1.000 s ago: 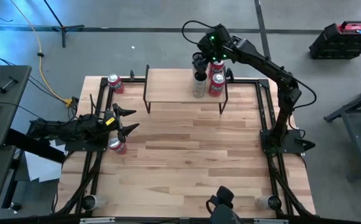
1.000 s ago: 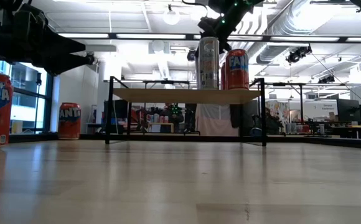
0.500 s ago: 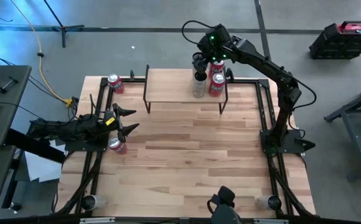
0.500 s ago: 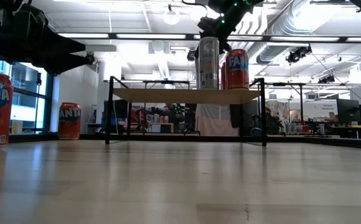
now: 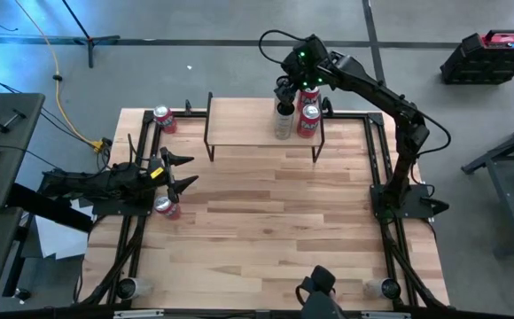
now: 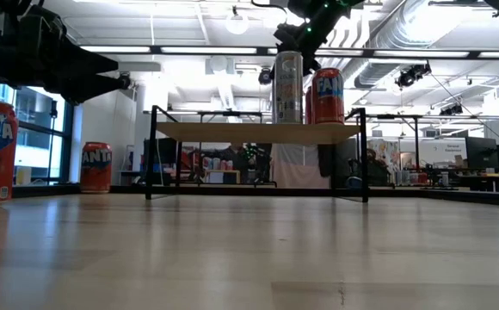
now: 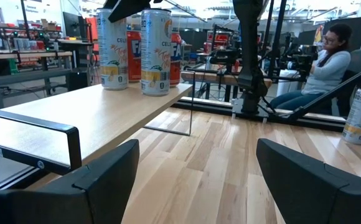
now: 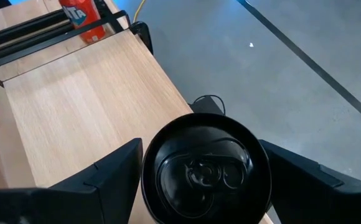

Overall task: Place canned beverage on shelf
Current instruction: Adjust the top white soda can on the shelf, then put the bottom red soda can on the shelf

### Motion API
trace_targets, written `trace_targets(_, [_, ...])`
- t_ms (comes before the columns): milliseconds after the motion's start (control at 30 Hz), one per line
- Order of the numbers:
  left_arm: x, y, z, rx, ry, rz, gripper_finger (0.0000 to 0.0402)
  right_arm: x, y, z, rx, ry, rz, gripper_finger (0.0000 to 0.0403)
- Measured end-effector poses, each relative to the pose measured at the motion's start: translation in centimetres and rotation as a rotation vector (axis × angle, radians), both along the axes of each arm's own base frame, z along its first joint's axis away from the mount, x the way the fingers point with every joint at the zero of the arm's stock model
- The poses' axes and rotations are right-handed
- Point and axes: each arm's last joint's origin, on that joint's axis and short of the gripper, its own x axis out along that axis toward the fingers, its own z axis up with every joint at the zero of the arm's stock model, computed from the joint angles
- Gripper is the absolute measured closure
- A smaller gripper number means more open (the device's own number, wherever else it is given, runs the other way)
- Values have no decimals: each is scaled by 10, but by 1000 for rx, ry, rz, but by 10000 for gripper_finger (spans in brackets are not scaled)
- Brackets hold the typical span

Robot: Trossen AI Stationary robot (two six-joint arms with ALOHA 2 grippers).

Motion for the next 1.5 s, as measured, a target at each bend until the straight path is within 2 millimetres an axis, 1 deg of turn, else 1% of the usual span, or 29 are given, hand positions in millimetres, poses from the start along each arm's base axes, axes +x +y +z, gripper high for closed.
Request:
trace_targets(300, [0,0,0,0,0,0,88,0,0,0,-17,13,-14,111])
trace_targets(467, [0,0,0,0,1,0,88,-2,1,4,-24,2,-16,110])
trace_targets(800, [0,0,0,0,0,0,88,-3,5,23,-41,-42,-11,110])
trace_targets(900, [0,0,0,0,1,0,88,-5,9,34,-55,-56,-5,110])
trace_targets(1000, [0,0,0,0,0,0,88,-7,15,50,-91,-75,-15,110])
trace_targets(1133, [0,0,0,0,0,0,88,-10,33,74,-136,-74,1,110])
trace_targets(1233, [0,0,0,0,0,0,88,-12,53,83,-144,-26,16,110])
trace_targets(1367, [0,0,0,0,0,0,88,-21,83,93,-171,18,28,110])
trace_targets(1500, [0,0,0,0,0,0,88,-37,119,100,-159,31,45,110])
